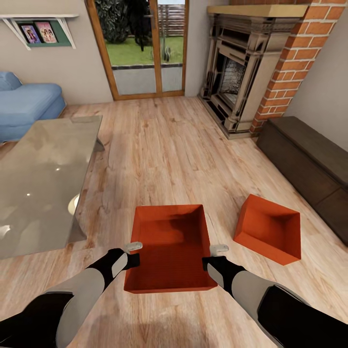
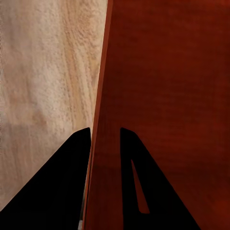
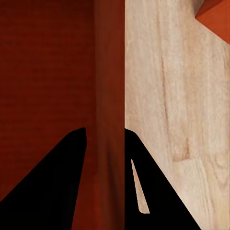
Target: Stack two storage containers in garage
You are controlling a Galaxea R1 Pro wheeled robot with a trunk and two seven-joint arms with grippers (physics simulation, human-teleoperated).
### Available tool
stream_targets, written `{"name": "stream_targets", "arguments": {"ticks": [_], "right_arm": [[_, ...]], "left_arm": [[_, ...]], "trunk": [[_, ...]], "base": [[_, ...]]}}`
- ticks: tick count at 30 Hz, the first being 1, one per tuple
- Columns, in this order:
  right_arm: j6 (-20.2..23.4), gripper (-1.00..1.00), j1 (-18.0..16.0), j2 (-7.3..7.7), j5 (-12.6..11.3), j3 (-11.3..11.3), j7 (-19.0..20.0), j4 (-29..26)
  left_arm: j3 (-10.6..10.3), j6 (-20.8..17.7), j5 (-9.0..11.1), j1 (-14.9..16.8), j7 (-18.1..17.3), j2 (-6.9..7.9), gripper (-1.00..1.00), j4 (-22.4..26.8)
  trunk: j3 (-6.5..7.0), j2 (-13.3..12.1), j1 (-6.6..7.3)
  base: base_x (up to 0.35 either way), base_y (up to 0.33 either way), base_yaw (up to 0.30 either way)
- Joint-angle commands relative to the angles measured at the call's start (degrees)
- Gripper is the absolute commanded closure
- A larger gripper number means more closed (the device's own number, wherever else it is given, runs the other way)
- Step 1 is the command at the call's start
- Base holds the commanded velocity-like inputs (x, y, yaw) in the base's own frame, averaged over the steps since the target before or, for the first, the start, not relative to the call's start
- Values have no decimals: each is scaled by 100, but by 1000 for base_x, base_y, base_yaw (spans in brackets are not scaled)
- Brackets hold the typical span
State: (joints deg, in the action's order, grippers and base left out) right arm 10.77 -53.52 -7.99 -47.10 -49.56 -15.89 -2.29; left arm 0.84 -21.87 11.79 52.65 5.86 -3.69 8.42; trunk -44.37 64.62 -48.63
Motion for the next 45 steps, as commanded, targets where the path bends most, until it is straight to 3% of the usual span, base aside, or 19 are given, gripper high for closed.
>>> {"name": "stream_targets", "arguments": {"ticks": [1, 32, 45], "right_arm": [[38, 100, -1, 0, -36, -142, -8, -140], [32, 100, -1, 3, -36, -142, -48, -140], [31, 100, -1, -19, -36, -137, -55, -140]], "left_arm": [[65, -36, -1, 0, 55, -1, 100, 2], [65, -36, -1, 0, 53, -6, 100, 2], [65, -36, -1, 0, 54, -9, 100, -6]], "trunk": [[15, -39, 22], [572, -1282, 703], [906, -1804, 989]], "base": [[0, 0, 0], [0, 0, 0], [0, 0, 0]]}}
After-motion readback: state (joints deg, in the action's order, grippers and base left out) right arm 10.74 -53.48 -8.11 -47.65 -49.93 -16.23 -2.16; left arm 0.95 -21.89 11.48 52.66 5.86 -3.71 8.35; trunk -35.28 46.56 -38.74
